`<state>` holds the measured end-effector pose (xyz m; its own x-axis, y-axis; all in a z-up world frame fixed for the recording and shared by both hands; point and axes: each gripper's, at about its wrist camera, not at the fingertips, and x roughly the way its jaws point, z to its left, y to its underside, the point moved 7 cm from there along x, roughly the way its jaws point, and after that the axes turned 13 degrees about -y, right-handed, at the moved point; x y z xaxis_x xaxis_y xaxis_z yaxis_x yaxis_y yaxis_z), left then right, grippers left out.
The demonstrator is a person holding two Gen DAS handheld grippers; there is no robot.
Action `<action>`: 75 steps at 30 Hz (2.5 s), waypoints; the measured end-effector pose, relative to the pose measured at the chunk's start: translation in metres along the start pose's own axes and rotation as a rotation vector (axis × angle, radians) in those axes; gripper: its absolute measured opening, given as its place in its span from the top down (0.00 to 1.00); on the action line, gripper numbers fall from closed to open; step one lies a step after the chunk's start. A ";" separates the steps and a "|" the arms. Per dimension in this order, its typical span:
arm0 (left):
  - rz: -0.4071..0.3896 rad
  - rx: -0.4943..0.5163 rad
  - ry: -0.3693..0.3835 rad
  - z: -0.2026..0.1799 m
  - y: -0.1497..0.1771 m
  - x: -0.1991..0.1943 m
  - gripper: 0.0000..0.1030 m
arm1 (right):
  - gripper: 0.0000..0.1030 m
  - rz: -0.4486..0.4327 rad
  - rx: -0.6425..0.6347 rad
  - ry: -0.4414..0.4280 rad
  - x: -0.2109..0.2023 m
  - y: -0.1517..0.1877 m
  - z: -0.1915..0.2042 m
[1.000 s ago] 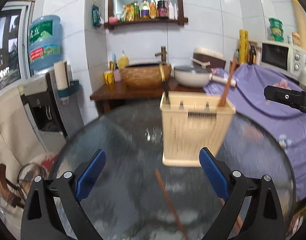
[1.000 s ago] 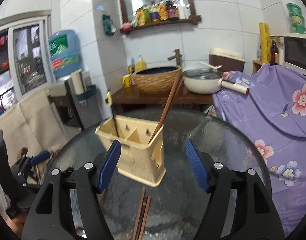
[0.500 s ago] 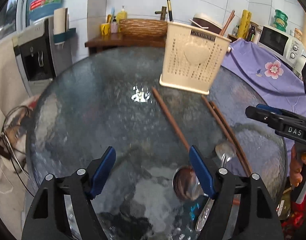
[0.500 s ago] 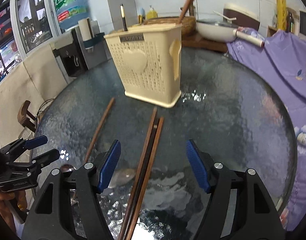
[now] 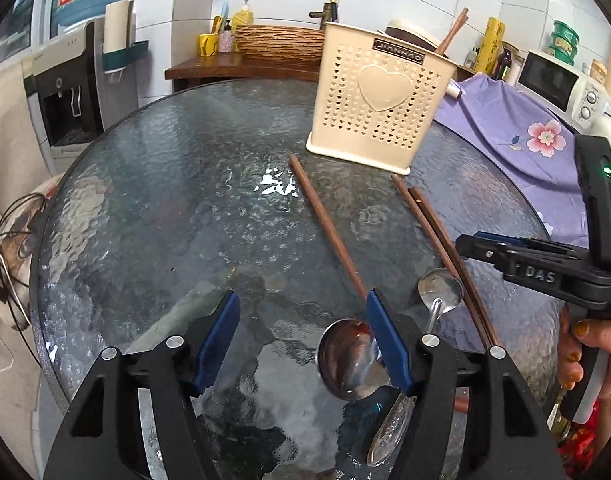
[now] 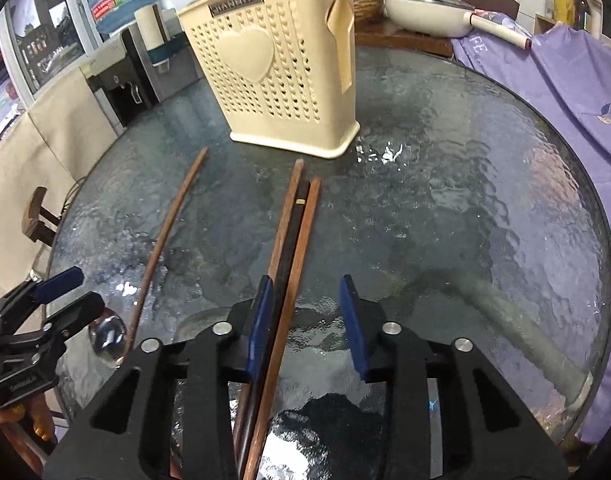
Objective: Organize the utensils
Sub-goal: 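Move the left gripper toward the spoons while the right gripper approaches the wooden chopsticks, then grasp a wooden chopstick with the left gripper while the right gripper grasps another wooden chopstick, then lift both wooden chopsticks and carry them above the cream holder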
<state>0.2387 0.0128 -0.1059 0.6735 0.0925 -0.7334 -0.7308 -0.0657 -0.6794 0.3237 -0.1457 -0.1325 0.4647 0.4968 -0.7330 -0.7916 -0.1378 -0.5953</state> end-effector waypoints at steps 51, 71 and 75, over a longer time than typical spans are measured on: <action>0.185 0.072 -0.210 -0.033 -0.102 0.120 0.91 | 0.92 0.106 0.025 0.165 0.057 -0.065 -0.019; 0.039 0.006 -0.054 -0.044 -0.113 0.056 0.93 | 0.93 -0.129 -0.012 0.012 -0.025 -0.075 -0.020; -0.040 0.002 0.013 -0.049 -0.123 0.016 0.93 | 0.93 -0.212 -0.034 -0.028 -0.066 -0.083 -0.012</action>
<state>0.3449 -0.0265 -0.0348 0.7039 0.0817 -0.7056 -0.7032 -0.0605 -0.7084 0.3630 -0.1773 -0.0389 0.6076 0.5416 -0.5810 -0.6635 -0.0561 -0.7461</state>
